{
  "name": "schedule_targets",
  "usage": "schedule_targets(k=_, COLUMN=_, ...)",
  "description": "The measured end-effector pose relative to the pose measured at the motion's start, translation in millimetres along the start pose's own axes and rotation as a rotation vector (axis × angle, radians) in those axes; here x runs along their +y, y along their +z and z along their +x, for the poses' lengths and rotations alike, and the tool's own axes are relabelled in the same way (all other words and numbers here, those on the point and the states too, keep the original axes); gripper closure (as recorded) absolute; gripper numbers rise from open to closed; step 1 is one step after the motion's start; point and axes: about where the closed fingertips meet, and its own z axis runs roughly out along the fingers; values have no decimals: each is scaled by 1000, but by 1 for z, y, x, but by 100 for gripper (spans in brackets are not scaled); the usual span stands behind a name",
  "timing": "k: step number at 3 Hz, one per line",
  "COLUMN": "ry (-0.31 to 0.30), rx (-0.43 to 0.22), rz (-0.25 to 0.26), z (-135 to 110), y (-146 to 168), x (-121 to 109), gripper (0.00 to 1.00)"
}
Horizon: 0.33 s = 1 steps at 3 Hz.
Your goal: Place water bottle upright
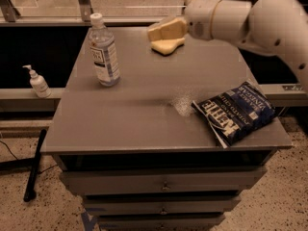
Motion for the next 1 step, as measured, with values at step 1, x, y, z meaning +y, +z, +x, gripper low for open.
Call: schedule_targets(k=1, ry=-12, rx=18, rz=15, z=-6, y=-30, x=-28, gripper=0)
